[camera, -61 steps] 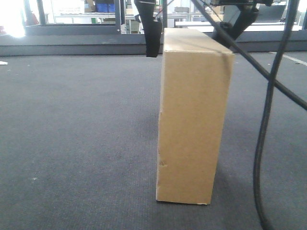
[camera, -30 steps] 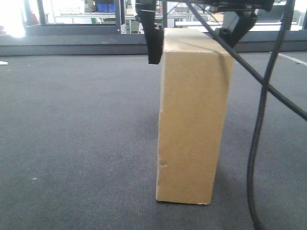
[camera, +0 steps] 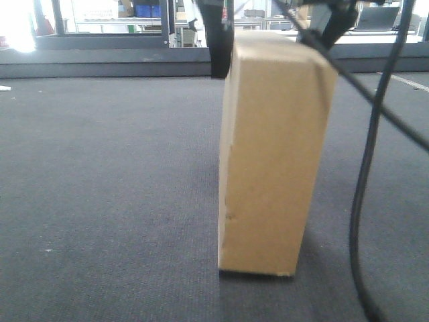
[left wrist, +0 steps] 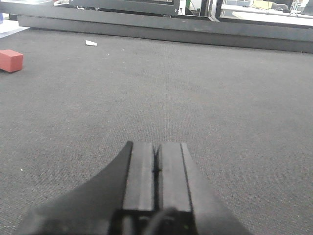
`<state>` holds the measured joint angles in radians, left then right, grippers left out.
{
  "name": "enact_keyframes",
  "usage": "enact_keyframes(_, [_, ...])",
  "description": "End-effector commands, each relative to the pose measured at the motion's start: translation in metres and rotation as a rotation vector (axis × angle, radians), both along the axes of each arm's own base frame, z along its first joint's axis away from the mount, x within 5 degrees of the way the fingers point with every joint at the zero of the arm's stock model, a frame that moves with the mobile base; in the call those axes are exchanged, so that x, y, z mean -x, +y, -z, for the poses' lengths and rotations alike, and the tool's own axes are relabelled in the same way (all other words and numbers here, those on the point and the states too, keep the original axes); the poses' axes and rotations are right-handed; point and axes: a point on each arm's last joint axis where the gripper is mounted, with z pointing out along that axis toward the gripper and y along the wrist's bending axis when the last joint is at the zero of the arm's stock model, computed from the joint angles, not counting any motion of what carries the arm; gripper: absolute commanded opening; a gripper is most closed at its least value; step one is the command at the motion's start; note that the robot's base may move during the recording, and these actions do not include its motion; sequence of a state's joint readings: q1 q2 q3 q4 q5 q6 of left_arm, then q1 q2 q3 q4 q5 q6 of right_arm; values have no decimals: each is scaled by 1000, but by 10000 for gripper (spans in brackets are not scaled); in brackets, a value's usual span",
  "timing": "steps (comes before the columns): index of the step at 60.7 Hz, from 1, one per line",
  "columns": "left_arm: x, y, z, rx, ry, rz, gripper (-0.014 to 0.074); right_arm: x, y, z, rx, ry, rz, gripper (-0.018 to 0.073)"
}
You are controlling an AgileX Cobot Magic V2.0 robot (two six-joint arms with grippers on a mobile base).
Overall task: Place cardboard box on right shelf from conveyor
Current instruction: 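Lift the cardboard box off the conveyor with the right gripper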
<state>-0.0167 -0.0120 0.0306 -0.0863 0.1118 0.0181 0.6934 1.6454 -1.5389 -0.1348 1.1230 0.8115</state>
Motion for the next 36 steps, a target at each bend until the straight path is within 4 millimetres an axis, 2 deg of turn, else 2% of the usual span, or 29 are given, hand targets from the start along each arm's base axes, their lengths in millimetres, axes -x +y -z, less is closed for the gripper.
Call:
enact_keyframes(1, [1, 1, -9, 10, -95, -8, -119, 10, -11, -42, -77, -152, -37, 55])
enact_keyframes(11, [1, 1, -9, 10, -95, -8, -119, 14, -29, -60, -83, -246, -87, 55])
enact_keyframes(17, [1, 1, -9, 10, -95, -8, -119, 15, -42, -63, -99, -309, -108, 55])
enact_keyframes(36, [1, 1, -9, 10, -95, -8, -119, 37, -109, -65, -132, -558, -137, 55])
